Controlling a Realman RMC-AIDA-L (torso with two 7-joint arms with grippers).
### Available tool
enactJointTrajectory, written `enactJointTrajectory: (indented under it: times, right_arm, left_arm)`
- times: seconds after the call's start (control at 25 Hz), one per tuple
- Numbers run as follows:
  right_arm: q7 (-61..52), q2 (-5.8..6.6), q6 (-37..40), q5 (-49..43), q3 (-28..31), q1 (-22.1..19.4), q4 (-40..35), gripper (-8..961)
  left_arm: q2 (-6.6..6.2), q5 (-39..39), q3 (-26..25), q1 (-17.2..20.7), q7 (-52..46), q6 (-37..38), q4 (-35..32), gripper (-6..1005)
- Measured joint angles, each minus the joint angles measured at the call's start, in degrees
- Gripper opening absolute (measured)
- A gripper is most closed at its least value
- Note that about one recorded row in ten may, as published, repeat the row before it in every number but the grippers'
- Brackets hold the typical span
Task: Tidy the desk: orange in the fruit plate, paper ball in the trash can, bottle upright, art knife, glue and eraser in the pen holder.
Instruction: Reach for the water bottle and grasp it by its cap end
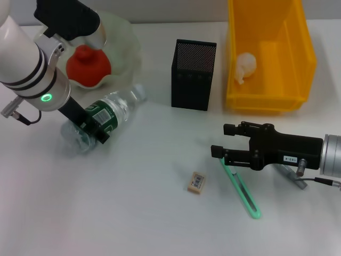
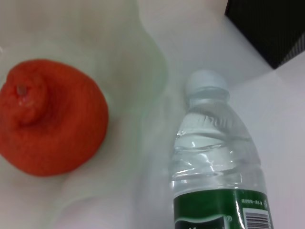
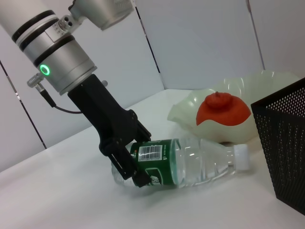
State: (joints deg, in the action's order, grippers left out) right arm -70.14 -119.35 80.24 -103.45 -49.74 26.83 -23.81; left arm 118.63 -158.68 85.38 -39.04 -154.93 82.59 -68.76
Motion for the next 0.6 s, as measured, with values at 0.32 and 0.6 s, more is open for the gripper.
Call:
enactJointTrajectory:
  times: [0.32,0.6]
  right_arm:
    - [0.0,0.0,0.08,0.0,-0.07,0.09,0.13,774]
    - [0.0,0.0,0.09,0.0,-0.09,0.15,0.5,774]
  left_arm:
    - [0.02,-0.2,-1.09,0.44,0.17,2.12,-0.58,798]
    - [0.03,-1.21,-0.72,0.14,0.24,2.64,-0.05,798]
